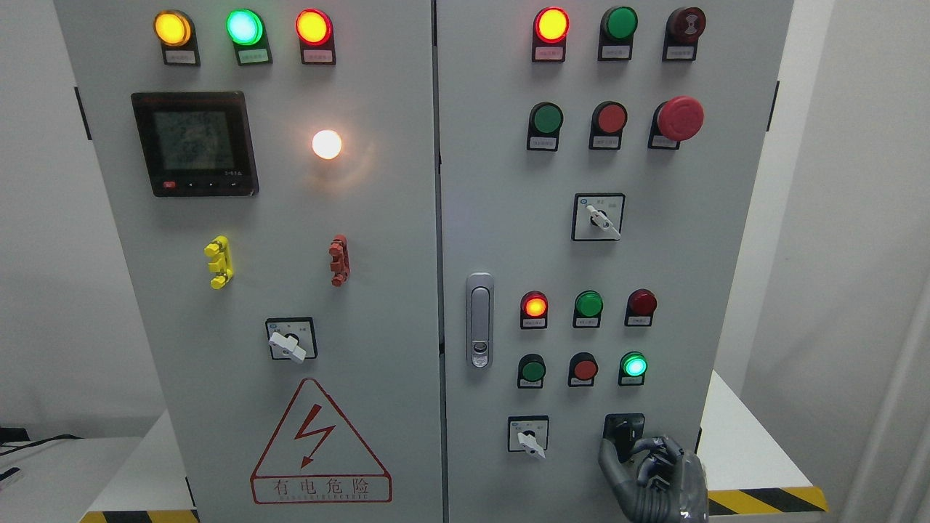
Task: Trip black knob to open circuit
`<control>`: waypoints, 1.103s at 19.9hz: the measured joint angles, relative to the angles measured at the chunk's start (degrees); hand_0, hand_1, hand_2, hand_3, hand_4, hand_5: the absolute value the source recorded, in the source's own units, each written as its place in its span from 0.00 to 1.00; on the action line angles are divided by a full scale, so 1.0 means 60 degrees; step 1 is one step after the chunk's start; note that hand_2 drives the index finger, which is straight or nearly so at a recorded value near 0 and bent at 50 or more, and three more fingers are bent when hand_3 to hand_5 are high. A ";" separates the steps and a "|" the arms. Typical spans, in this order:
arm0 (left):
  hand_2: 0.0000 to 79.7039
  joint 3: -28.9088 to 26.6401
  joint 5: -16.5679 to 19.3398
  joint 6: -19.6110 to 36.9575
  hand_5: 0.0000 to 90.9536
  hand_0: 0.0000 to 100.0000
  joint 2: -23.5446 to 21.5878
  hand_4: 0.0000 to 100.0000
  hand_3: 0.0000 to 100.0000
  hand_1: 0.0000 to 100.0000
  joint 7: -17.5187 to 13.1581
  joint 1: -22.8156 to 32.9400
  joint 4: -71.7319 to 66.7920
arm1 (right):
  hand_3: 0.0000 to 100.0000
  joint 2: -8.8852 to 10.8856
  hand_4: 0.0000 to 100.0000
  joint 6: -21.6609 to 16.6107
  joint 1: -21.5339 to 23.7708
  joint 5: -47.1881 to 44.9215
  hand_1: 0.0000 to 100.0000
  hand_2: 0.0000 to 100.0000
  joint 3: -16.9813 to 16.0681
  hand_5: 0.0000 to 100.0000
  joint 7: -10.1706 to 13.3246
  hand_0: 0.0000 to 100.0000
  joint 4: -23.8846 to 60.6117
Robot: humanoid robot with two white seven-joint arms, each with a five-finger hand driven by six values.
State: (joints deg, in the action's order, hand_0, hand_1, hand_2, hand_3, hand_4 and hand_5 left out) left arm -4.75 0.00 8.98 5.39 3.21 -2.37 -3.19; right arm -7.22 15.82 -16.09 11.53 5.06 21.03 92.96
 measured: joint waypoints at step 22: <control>0.00 0.0000 0.0000 0.0000 0.00 0.12 0.0003 0.00 0.00 0.39 0.0000 0.0000 0.0000 | 0.99 0.0001 0.93 -0.0072 0.0017 0.0749 0.76 0.58 -0.0028 0.99 0.0090 0.17 -0.0114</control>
State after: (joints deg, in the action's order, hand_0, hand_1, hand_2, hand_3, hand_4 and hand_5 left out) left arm -4.75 0.00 8.98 5.41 3.21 -2.37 -3.19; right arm -7.22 15.39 -15.99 16.02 4.89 21.57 92.27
